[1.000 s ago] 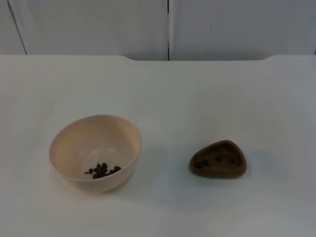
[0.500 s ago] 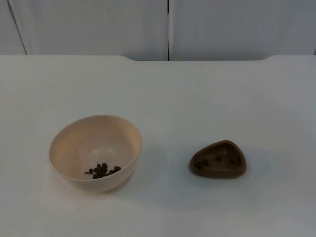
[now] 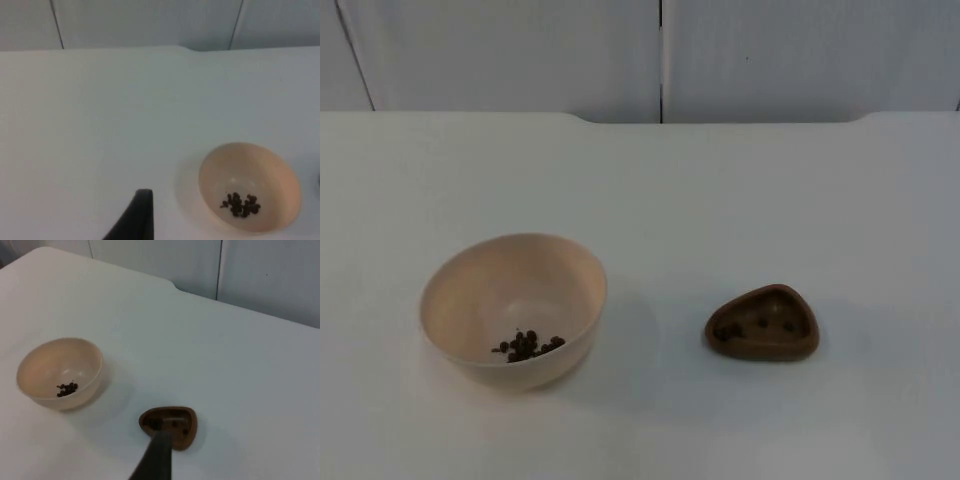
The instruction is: Pick up the bowl with the left hand and pour the coffee beans from the cup into the bowl with the right hand.
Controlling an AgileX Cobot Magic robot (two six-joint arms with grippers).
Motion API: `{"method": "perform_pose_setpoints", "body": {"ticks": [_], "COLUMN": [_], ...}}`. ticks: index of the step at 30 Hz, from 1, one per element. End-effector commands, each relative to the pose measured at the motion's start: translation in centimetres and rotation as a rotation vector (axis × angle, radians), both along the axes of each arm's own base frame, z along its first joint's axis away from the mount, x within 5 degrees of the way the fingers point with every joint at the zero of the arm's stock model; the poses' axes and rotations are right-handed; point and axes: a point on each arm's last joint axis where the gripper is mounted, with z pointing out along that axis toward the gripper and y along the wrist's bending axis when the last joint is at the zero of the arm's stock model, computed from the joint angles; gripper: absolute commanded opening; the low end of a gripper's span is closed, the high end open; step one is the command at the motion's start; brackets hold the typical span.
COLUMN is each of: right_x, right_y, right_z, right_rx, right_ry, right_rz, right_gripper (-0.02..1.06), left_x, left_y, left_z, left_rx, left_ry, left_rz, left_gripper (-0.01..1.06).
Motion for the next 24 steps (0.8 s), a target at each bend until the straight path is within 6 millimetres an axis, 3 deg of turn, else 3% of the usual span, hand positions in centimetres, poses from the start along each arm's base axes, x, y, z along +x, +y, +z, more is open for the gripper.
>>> {"method": "perform_pose_setpoints", "body": {"ticks": [1, 6, 13, 24], "right_x": [-1.4, -3.0, -5.5, -8.4], "right_y": [-0.8, -1.7, -3.1, -4.9], "right_z": [-1.0, -2.0, -2.8, -3.6], "right_rx": [0.000, -0.010, -0.029, 0.002], "right_ry": [-0.027, -0.009, 0.027, -0.057], "right_rz": [0.005, 0.005, 0.007, 0.006], "right_gripper": [0.80, 0.80, 0.80, 0.80], "left_x": [-1.5, -3.9, -6.9, -8.6], "left_y": [0.4, 1.1, 2.4, 3.1], "left_z": [-2.0, -3.1, -3.0, -4.6], "left_rx": [-0.001, -0.018, -0.006, 0.008], "left_ry": [-0.023, -0.087, -0.214, -0.192], "left_rz": [-0.003, -0.001, 0.026, 0.044], "left_gripper": [1.05, 1.05, 1.05, 1.05]}}
